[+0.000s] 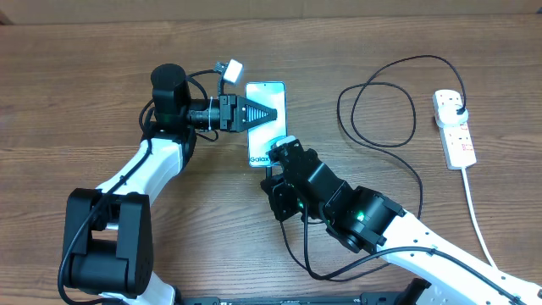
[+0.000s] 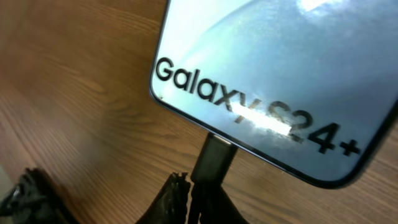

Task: Plug charger to phone and switch on socket
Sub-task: 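Open the right gripper and withdraw it from the plug, then lower the phone flat onto the table with the left gripper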

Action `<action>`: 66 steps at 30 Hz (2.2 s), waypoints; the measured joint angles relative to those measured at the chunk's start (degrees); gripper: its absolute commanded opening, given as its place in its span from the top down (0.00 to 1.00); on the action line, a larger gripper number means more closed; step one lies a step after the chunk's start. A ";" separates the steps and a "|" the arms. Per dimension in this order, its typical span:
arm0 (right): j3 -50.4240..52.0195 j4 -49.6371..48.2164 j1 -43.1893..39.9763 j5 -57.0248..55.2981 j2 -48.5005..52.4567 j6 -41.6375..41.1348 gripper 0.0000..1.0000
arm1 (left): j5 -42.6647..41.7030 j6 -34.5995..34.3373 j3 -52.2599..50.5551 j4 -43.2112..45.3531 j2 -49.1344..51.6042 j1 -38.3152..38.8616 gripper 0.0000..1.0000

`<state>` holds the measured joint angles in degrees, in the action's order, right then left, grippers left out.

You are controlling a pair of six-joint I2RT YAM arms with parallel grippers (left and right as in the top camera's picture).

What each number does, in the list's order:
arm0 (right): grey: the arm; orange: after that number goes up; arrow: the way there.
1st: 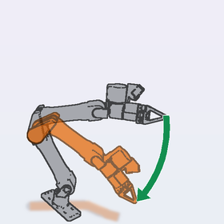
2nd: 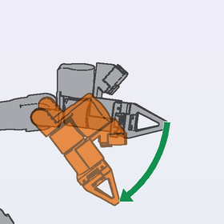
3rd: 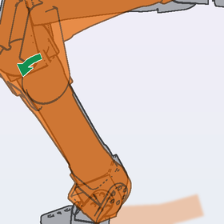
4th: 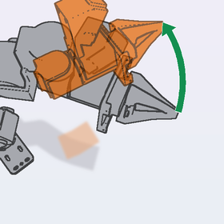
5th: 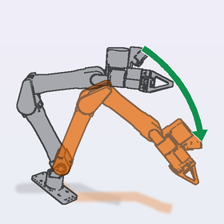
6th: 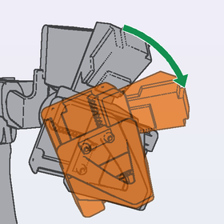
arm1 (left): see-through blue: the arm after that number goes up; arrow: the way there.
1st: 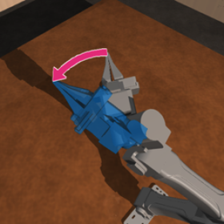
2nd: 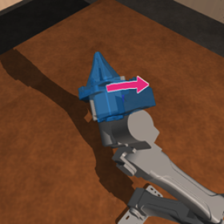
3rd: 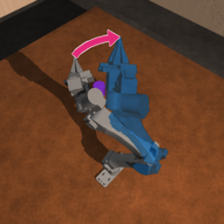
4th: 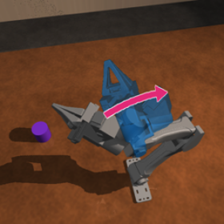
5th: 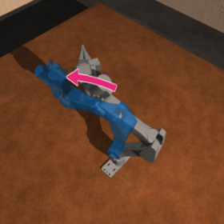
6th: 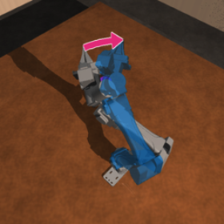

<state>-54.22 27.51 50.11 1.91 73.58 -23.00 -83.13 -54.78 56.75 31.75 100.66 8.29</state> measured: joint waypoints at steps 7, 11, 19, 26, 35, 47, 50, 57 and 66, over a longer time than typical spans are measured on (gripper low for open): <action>-1.36 2.75 -0.09 1.09 -0.15 -0.04 0.50 | -0.09 2.75 -0.02 -0.11 0.00 0.98 0.96; -2.91 5.20 -0.83 0.52 -2.54 0.09 0.34 | -1.03 6.10 -0.28 -0.42 0.04 2.03 0.96; -4.83 9.99 -1.77 -4.57 -12.41 0.87 0.11 | -5.14 13.09 -0.50 -0.68 0.04 2.99 0.96; -4.94 16.37 -1.75 -11.50 -17.73 0.66 0.00 | -5.73 14.51 -0.50 -0.66 0.04 2.99 0.96; -4.94 17.79 -1.75 -15.50 -23.37 -1.88 0.00 | 0.31 10.10 -0.50 -0.70 0.04 4.04 0.96; -4.98 20.48 -1.75 -17.18 -26.93 -2.47 0.00 | 17.00 24.83 -1.07 -31.87 0.52 4.48 0.96; -4.98 20.59 -1.75 -17.22 -26.93 -2.47 0.00 | 18.93 28.89 -1.07 -33.33 1.73 4.48 0.96; -4.98 21.16 -1.75 -17.25 -26.93 -2.45 0.00 | 17.81 34.45 -0.59 -33.48 9.60 4.48 0.96; -4.98 23.63 -1.75 -17.25 -26.93 -2.47 0.00 | 19.26 36.72 7.52 -42.56 21.84 4.50 0.96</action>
<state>-59.20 51.13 48.36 -15.33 46.65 -25.47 -63.88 -18.06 64.27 -10.81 122.50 12.80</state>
